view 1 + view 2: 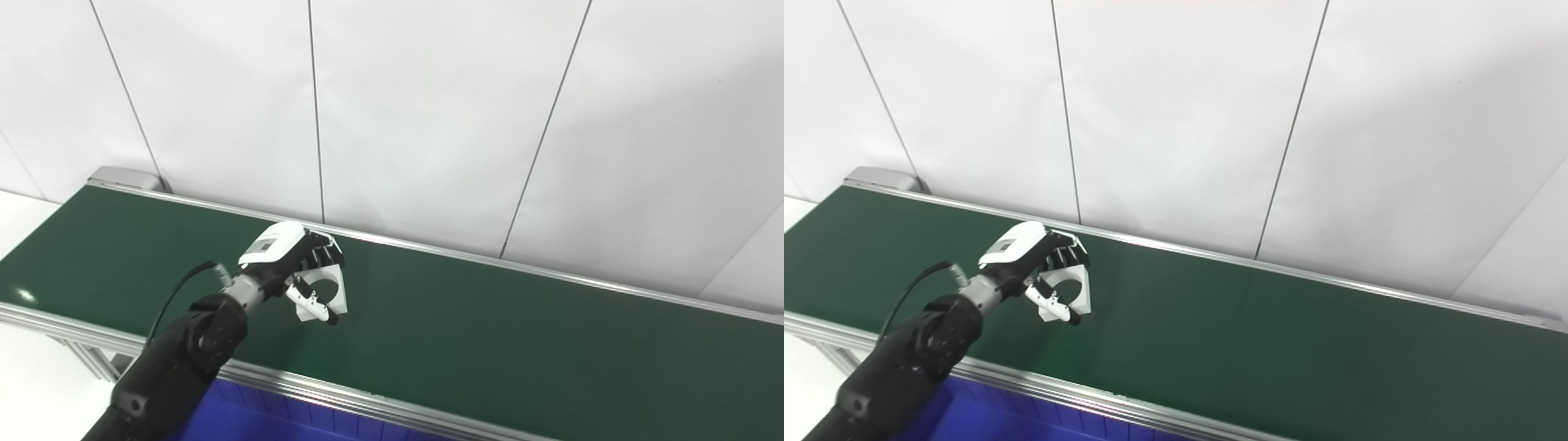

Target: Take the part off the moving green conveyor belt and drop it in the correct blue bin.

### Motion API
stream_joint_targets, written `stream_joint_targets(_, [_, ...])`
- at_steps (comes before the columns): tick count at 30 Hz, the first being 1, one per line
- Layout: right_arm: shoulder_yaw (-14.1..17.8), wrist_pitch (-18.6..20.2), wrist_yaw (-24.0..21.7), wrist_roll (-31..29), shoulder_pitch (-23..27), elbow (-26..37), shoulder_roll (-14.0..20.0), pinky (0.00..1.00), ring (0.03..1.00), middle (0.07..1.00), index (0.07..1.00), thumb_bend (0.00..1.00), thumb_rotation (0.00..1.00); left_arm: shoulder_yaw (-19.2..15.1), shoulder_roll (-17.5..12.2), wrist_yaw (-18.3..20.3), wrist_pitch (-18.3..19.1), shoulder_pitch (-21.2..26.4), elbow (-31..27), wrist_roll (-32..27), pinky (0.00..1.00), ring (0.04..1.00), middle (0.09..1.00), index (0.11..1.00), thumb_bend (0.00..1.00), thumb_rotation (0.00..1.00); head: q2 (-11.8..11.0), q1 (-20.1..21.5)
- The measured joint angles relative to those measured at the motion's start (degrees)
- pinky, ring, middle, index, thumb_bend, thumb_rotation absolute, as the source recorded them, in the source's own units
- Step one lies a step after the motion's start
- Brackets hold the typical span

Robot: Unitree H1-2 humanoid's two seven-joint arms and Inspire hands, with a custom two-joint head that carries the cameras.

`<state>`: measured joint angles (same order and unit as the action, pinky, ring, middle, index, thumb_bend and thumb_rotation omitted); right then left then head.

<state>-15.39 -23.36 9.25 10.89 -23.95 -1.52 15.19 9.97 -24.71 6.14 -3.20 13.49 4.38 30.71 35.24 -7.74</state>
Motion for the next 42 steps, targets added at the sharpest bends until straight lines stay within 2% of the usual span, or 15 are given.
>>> stream_joint_targets(4, [0.40, 0.00, -0.29, 0.20, -0.45, 0.31, -0.15, 0.72, 0.791, 0.822, 0.894, 0.91, 0.48, -0.52, 1.65, 0.21, -0.35, -3.45, -4.90, -2.29, 0.24, 0.365, 0.443, 0.517, 0.49, 0.00, 0.89, 0.80])
stream_joint_targets(6, [0.54, 0.00, -0.31, 0.51, -0.46, 0.55, -0.37, 0.71, 0.789, 0.824, 0.895, 0.90, 0.49, -0.65, 1.95, 0.68, -0.62, -5.02, -6.62, -3.37, 0.21, 0.361, 0.436, 0.516, 0.49, 0.00, 2.55, 2.28])
stream_joint_targets(8, [0.66, 0.00, -0.32, 0.90, -0.53, 1.03, -0.46, 0.69, 0.783, 0.827, 0.897, 0.90, 0.49, -0.79, 1.97, 1.03, -0.85, -6.98, -8.89, -4.43, 0.19, 0.394, 0.474, 0.493, 0.50, 0.00, 3.25, 2.99])
stream_joint_targets(11, [0.95, 0.00, -0.83, 0.80, -0.73, 1.84, -0.62, 0.68, 0.776, 0.826, 0.897, 0.90, 0.50, -0.81, 2.16, 1.51, -2.21, -9.56, -10.80, -6.49, 0.22, 0.373, 0.457, 0.509, 0.49, 0.00, 4.57, 4.22])
stream_joint_targets(15, [1.44, 0.00, -2.06, 0.72, -0.77, 2.59, -1.31, 0.66, 0.773, 0.834, 0.903, 0.90, 0.51, -0.61, 2.15, 2.84, -6.06, -12.84, -11.70, -10.08, 0.23, 0.361, 0.455, 0.515, 0.49, 0.00, 7.21, 6.07])
stream_joint_targets(16, [1.59, 0.00, -2.27, 0.70, -0.78, 2.94, -1.49, 0.67, 0.778, 0.836, 0.908, 0.90, 0.52, -0.56, 2.16, 3.14, -6.74, -13.54, -11.75, -10.73, 0.21, 0.360, 0.447, 0.512, 0.49, 0.00, 8.69, 7.11])
stream_joint_targets(19, [2.22, 0.04, -3.29, 0.58, -0.98, 4.74, -2.15, 0.69, 0.793, 0.841, 0.911, 0.89, 0.53, -0.31, 2.15, 4.17, -7.70, -15.32, -11.93, -12.37, 0.22, 0.358, 0.449, 0.513, 0.49, 0.00, 9.67, 7.91])
stream_joint_targets(22, [2.43, 0.11, -4.30, 0.54, -0.98, 5.58, -3.14, 0.73, 0.812, 0.843, 0.916, 0.90, 0.53, 0.56, 2.12, 5.51, -9.35, -16.93, -11.93, -13.47, 0.32, 0.397, 0.495, 0.501, 0.50, 0.00, 11.43, 8.79])
stream_joint_targets(25, [2.77, 0.11, -5.18, 0.46, -0.77, 5.60, -4.05, 0.75, 0.824, 0.845, 0.918, 0.90, 0.54, 1.55, 2.13, 6.83, -9.59, -18.50, -11.93, -13.80, 0.34, 0.405, 0.507, 0.494, 0.50, 0.00, 11.61, 8.88])
stream_joint_targets(26, [2.94, 0.11, -5.37, 0.36, -0.71, 5.60, -4.26, 0.76, 0.826, 0.847, 0.919, 0.90, 0.54, 1.78, 2.11, 7.18, -9.75, -18.94, -11.92, -13.80, 0.33, 0.402, 0.506, 0.496, 0.50, 0.00, 12.74, 8.79])
stream_joint_targets(30, [3.70, 0.40, -6.53, 0.28, -0.58, 5.93, -4.37, 0.76, 0.822, 0.843, 0.919, 0.90, 0.55, 2.74, 2.11, 7.41, -11.70, -20.21, -11.88, -12.39, 0.24, 0.371, 0.473, 0.508, 0.49, 0.00, 13.54, 9.06])
stream_joint_targets(34, [4.41, 0.82, -6.59, 1.12, -0.56, 6.75, -4.73, 0.77, 0.820, 0.837, 0.917, 0.90, 0.55, 4.02, 2.10, 8.29, -13.16, -20.92, -11.63, -12.69, 0.36, 0.427, 0.489, 0.492, 0.50, 0.00, 14.33, 9.41])
stream_joint_targets(37, [4.50, 1.25, -7.14, 1.52, -0.60, 7.03, -5.04, 0.75, 0.815, 0.839, 0.918, 0.90, 0.55, 5.01, 1.93, 10.32, -12.53, -21.42, -11.73, -12.72, 0.37, 0.421, 0.489, 0.499, 0.50, 0.00, 15.03, 9.50])
stream_joint_targets(39, [4.54, 1.61, -7.59, 1.54, -0.63, 7.74, -5.18, 0.76, 0.817, 0.839, 0.919, 0.90, 0.55, 6.05, 1.38, 12.76, -9.91, -21.57, -11.88, -12.59, 0.35, 0.403, 0.487, 0.505, 0.50, 0.00, 15.04, 9.50])
stream_joint_targets(42, [4.90, 1.73, -7.77, 1.54, -0.62, 8.21, -5.35, 0.76, 0.818, 0.836, 0.916, 0.90, 0.55, 7.21, 0.99, 14.62, -8.66, -21.89, -11.70, -12.10, 0.41, 0.428, 0.494, 0.501, 0.50, 0.00, 15.56, 9.67])
